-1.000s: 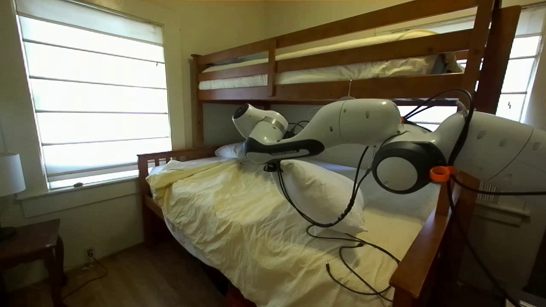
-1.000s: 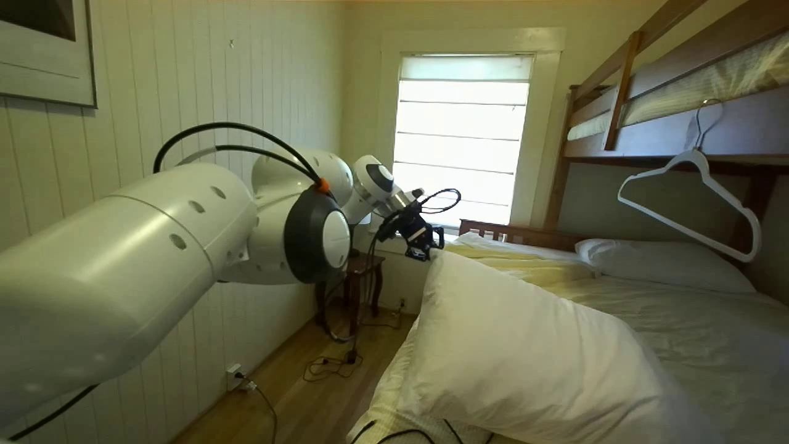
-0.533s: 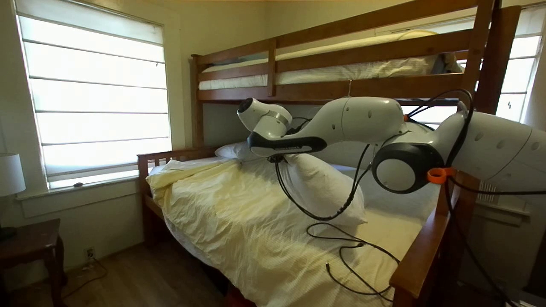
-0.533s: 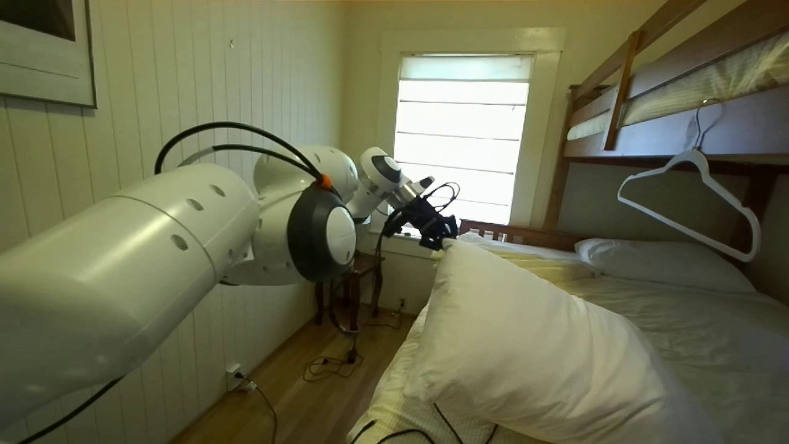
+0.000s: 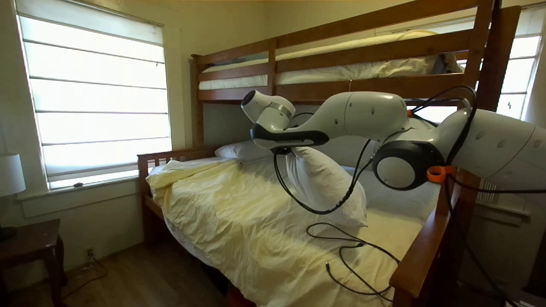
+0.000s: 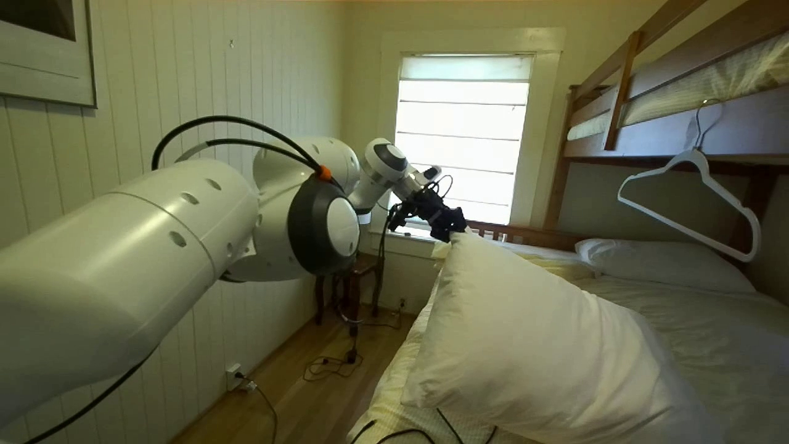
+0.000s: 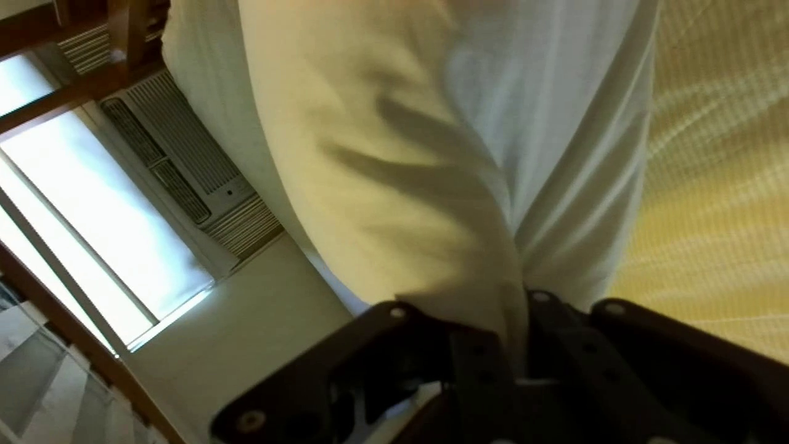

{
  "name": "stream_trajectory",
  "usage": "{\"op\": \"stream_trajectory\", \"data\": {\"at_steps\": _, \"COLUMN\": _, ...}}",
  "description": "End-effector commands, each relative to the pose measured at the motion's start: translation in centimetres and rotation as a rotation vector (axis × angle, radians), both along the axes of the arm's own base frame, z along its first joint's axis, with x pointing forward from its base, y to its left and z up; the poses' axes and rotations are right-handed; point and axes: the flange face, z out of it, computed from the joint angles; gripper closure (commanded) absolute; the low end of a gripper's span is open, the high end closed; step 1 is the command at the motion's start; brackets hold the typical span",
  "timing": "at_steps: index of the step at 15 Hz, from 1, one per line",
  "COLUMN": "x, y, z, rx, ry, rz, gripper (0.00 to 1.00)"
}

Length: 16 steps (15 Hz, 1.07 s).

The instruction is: Move the pillow to the left

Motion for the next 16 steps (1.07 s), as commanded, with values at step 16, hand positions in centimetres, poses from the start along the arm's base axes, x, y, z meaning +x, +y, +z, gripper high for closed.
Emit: {"op": "stream_trajectory", "data": {"at_steps": 16, "x": -2.2, "y": -4.4, "z": 7.2, "rx": -0.018, "ry": -0.339, "rz": -0.323, "gripper": 0.97}}
